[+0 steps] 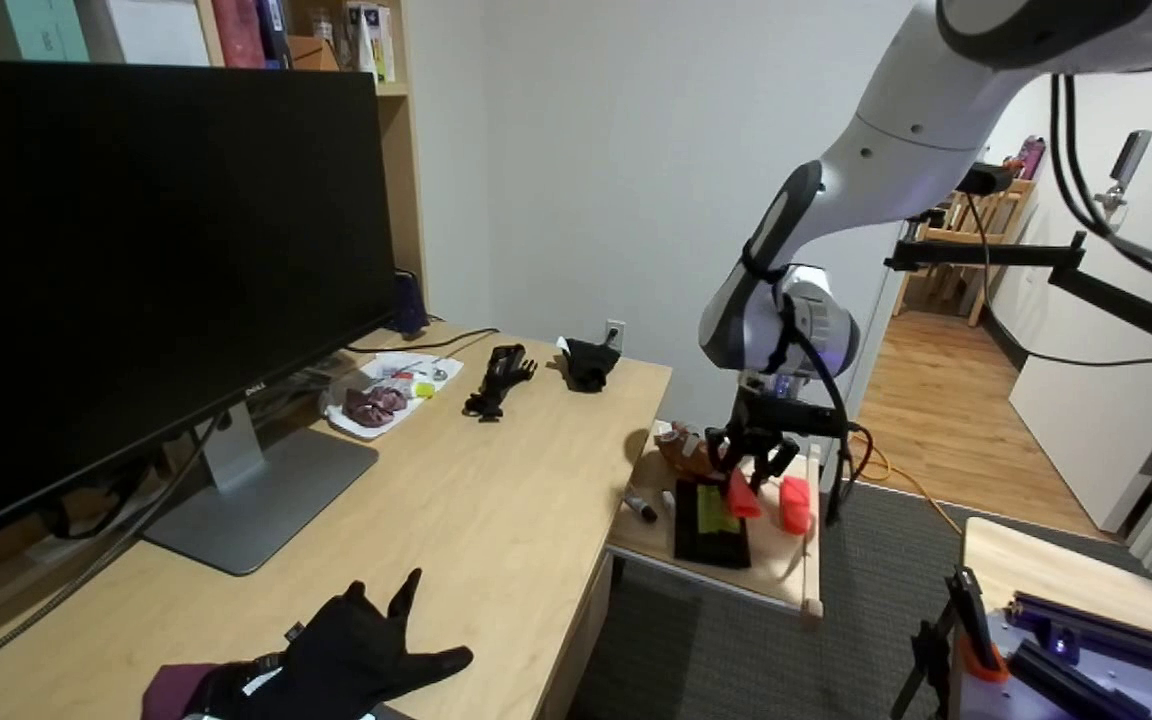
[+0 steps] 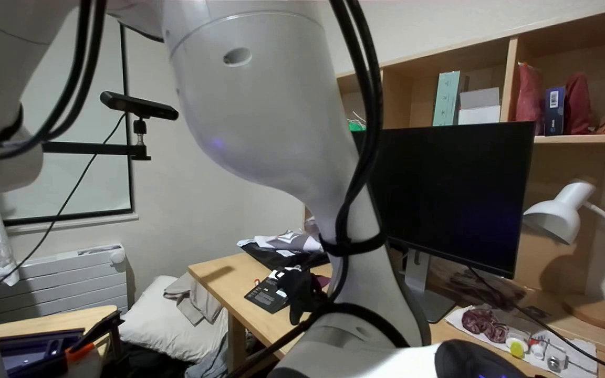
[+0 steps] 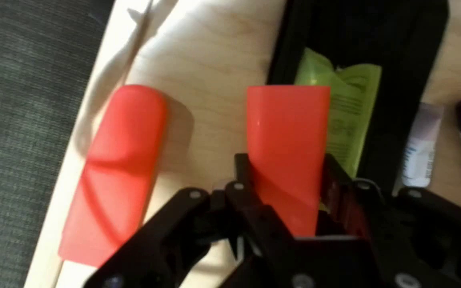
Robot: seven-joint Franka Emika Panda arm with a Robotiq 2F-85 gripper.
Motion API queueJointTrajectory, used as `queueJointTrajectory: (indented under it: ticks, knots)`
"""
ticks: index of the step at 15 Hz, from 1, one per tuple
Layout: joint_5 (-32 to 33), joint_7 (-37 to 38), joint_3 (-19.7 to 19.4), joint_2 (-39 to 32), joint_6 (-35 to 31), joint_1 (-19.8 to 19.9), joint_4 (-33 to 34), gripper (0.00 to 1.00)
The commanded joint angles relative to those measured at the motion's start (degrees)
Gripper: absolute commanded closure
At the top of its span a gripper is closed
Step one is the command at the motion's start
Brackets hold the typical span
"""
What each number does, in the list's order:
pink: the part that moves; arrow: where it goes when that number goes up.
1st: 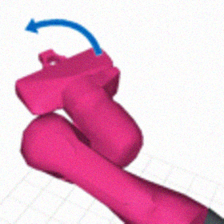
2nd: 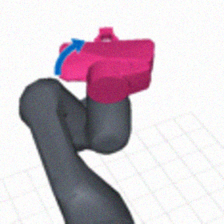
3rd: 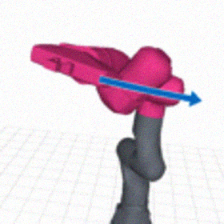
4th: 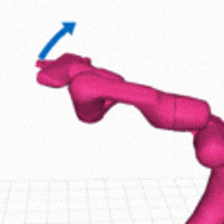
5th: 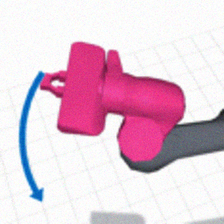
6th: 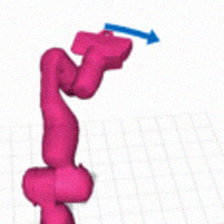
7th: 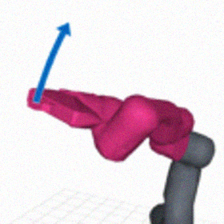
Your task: Move the black gloves to the left then put the orange object in the drawer
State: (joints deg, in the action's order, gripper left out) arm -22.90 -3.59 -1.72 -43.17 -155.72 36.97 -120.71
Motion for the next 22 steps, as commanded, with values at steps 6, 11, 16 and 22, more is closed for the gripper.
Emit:
queueJointTrajectory:
  ticks: [6,11,16,22]
  knots:
    - [-7.5,-2.07,4.63,-3.56,-0.55,8.15,6.11,0.81]
    - [-8.03,-3.81,6.14,-5.38,-0.16,11.1,7.29,0.81]
    - [-8.09,-3.25,7.54,-6.2,1.71,14.09,8.21,0.81]
    - [-7.76,-2.47,7.1,-5.64,5.54,15.04,8.98,0.19]
